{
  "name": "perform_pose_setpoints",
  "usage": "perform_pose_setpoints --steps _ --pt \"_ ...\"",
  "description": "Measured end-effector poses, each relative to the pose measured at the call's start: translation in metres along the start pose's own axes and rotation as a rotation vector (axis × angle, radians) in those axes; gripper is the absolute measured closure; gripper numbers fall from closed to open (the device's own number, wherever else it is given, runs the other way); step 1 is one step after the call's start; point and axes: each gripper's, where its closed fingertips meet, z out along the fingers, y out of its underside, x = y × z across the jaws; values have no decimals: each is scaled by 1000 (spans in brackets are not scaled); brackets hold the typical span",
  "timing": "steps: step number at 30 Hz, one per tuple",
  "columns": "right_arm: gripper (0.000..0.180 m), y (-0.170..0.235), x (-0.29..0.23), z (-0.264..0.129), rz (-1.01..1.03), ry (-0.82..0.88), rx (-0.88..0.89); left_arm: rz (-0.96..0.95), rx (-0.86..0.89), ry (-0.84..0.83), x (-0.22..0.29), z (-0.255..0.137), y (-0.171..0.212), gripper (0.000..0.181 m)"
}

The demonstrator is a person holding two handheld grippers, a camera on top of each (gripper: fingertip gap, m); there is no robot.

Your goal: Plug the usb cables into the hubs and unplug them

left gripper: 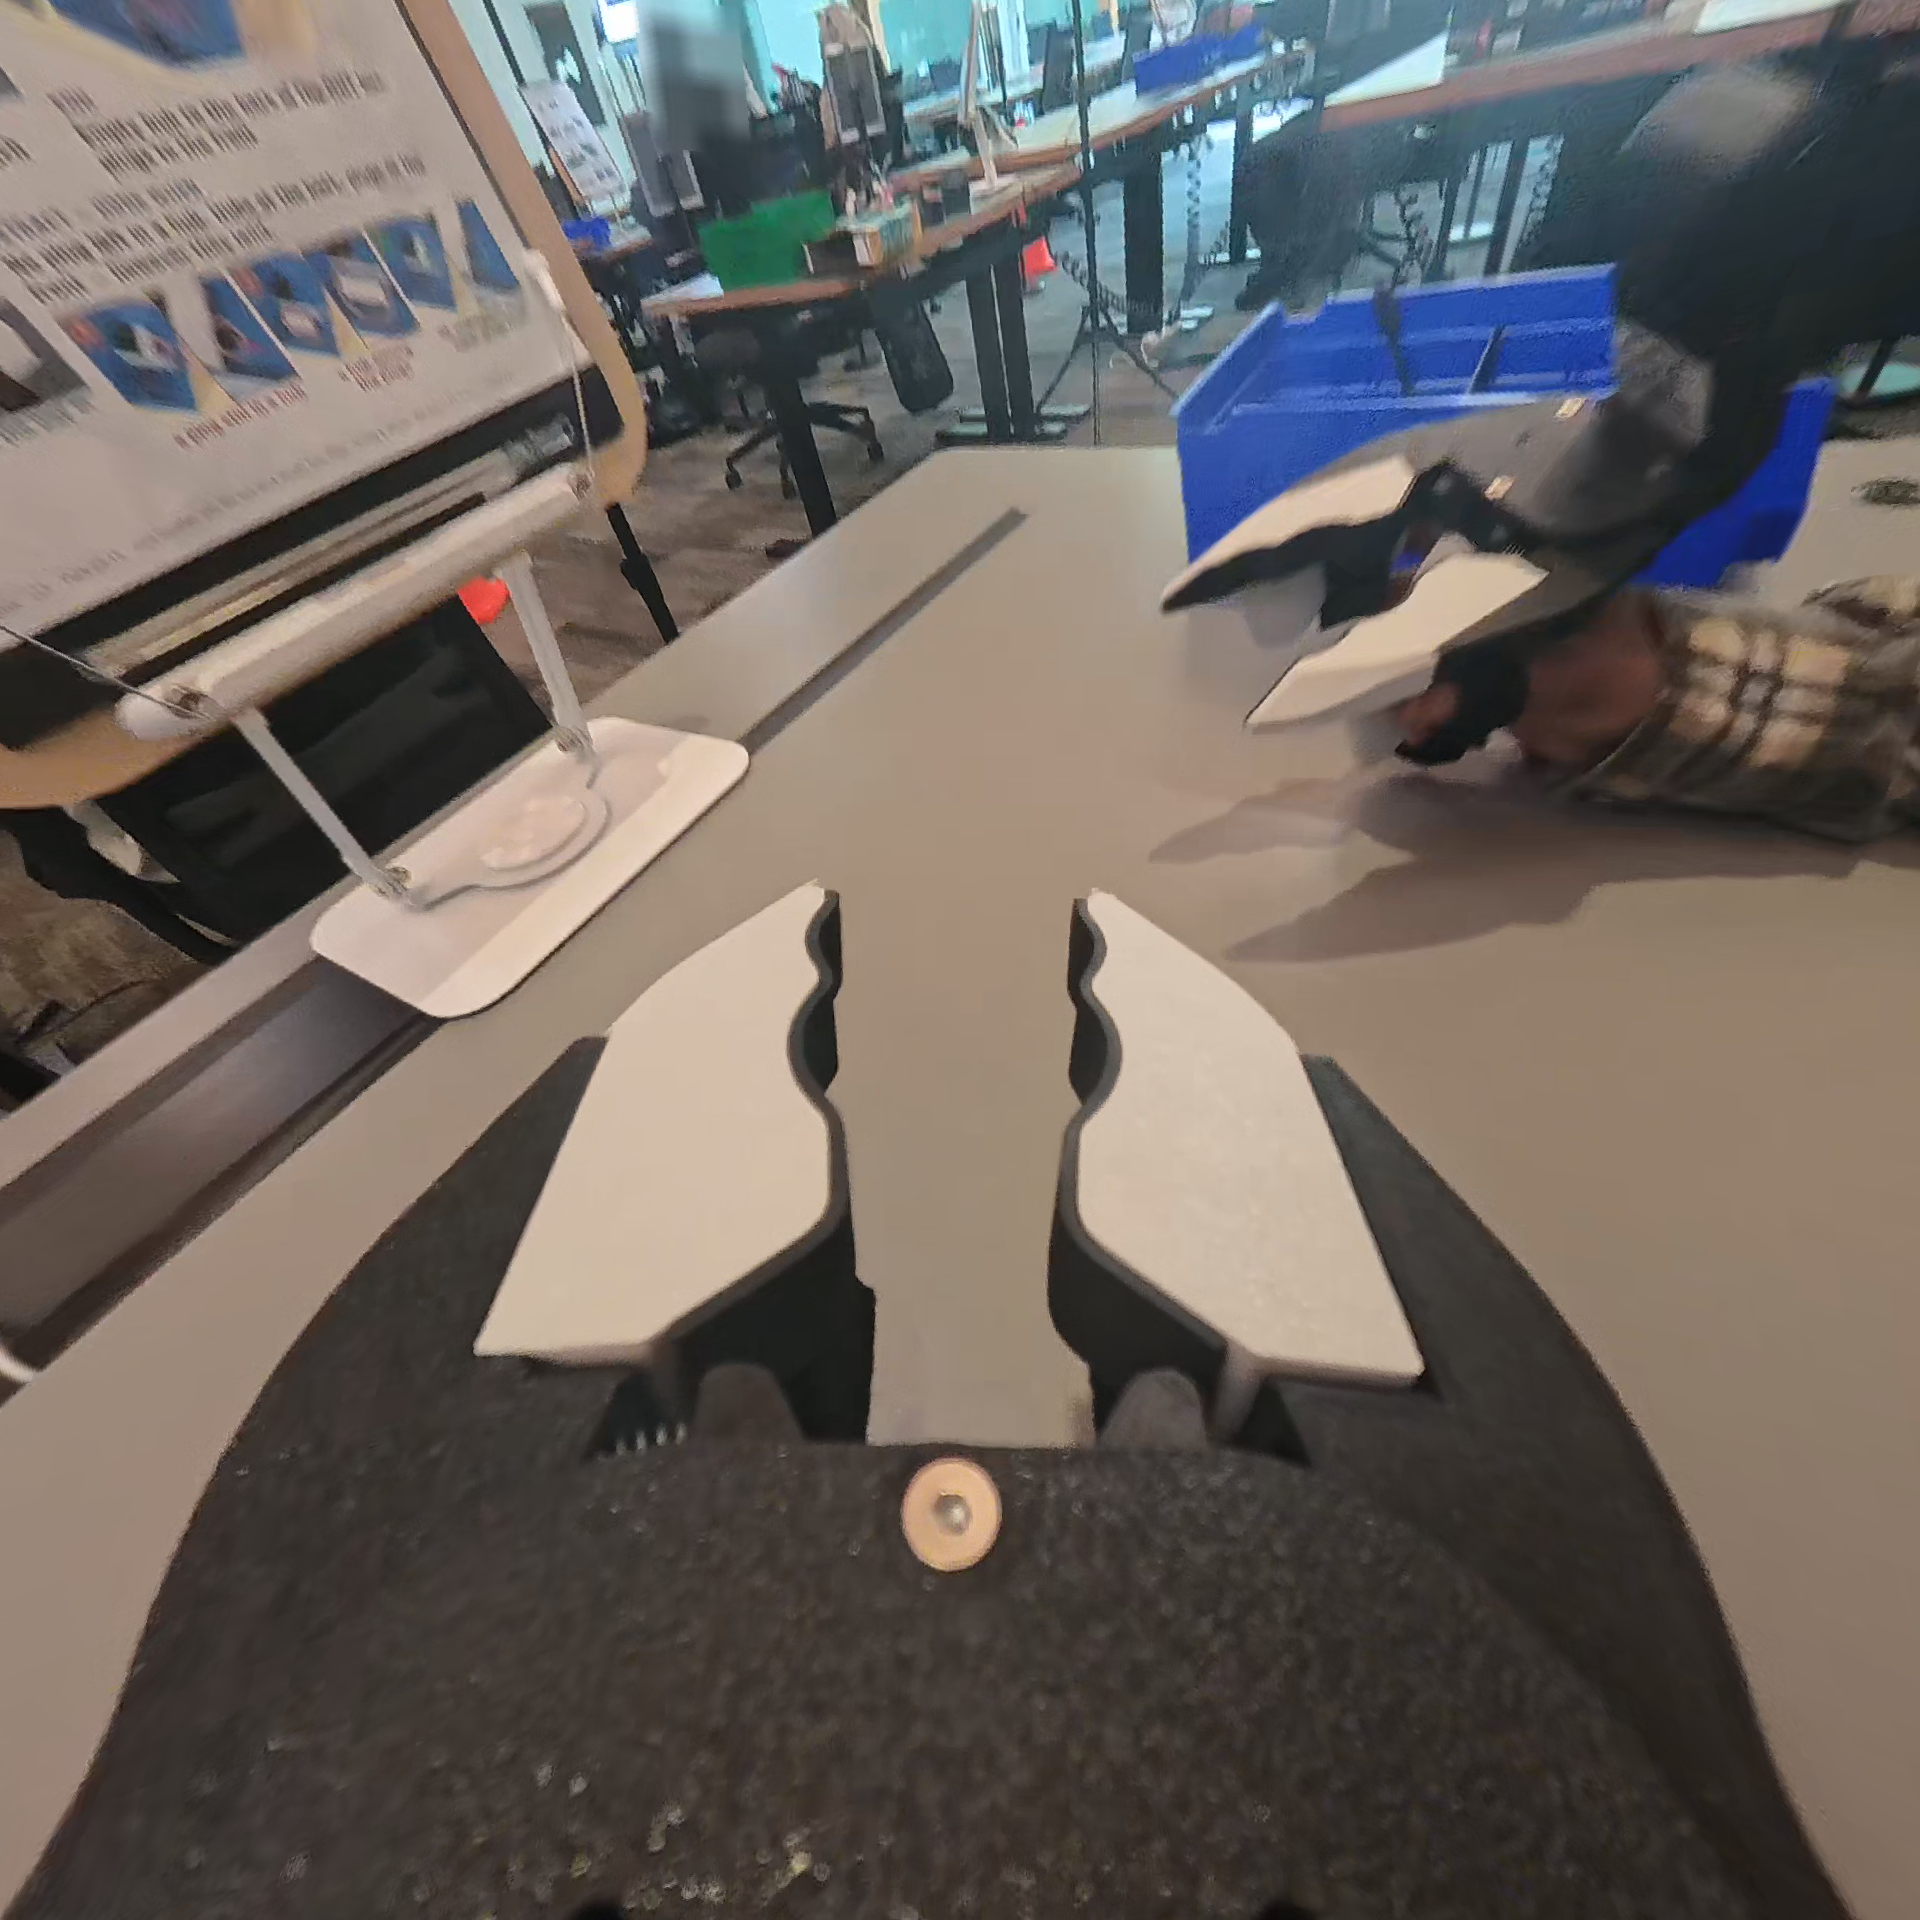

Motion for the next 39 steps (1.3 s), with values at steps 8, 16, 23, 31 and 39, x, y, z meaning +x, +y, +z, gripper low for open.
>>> perform_pose_setpoints --steps 8,16,23,31,39 --pt "117 8 1 5 21 -1 -8 58 -147 -278 -36 -150 -19 138" --pt "118 7 -3 11 8 -7 3 -94 -747 -323 -122 -312 123 125" --pt "118 7 -11 14 -41 -19 -12 -127 -1079 -157 -146 -329 207 126" --pt "119 7 -9 13 -22 -23 -5 -51 -1174 -132 -165 -313 242 128" --pt "119 7 -11 12 -13 -43 -1 -23 -1217 -154 -169 -307 261 134"
